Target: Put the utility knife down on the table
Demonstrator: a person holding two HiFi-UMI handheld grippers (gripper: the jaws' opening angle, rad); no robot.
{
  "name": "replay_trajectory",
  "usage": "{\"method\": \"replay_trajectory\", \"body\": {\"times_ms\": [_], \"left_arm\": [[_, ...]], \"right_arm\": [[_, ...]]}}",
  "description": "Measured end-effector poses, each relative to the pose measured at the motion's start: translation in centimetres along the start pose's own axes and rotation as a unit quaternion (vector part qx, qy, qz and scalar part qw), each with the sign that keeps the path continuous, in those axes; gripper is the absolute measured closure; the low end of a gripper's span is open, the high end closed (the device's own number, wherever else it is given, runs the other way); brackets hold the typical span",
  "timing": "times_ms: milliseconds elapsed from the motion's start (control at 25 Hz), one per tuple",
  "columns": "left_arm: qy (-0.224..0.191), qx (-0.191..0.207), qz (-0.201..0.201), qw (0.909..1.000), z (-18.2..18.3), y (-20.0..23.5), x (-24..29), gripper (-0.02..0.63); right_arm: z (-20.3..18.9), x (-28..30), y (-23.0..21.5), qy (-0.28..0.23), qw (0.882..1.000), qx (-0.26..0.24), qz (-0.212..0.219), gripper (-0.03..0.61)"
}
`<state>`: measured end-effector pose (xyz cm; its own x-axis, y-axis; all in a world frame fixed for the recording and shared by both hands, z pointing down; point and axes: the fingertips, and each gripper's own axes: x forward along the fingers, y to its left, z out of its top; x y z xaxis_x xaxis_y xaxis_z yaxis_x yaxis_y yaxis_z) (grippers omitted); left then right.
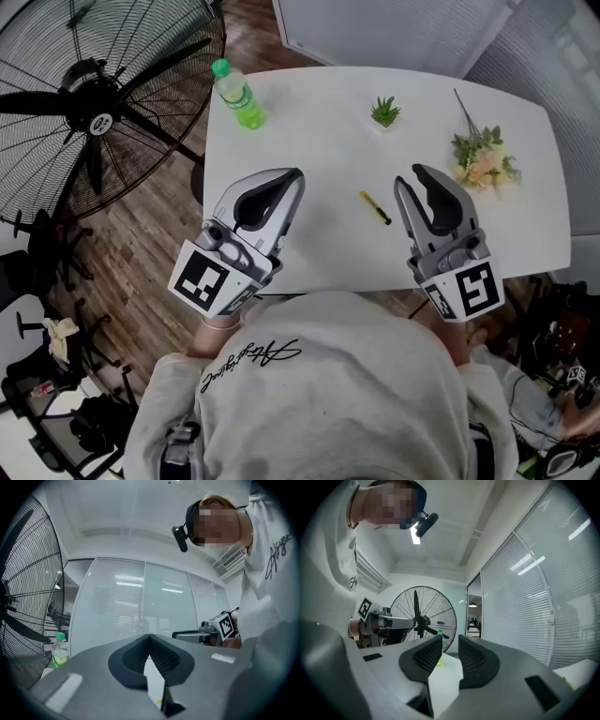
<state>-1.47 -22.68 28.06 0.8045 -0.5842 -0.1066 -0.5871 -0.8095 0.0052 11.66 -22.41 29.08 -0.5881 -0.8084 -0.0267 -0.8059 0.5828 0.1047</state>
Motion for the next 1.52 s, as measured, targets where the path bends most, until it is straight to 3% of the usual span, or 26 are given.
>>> {"method": "replay_trajectory", "body": {"times_ms": [920,1520], "left_arm": [[-0.002,0.002,-0.006,1.0000,0.2,-0.3,0.6,0.615],[-0.002,0.006,-0.010,0.9999,0.4,-0.3,0.8,0.614]], "right_arm": [[1.8,-1.1,0.0,-0.029,1.000,0.003,0.006,0.568],[1.8,-1.3,-0.2,-0.027,1.000,-0.001,0.006,0.577]]}}
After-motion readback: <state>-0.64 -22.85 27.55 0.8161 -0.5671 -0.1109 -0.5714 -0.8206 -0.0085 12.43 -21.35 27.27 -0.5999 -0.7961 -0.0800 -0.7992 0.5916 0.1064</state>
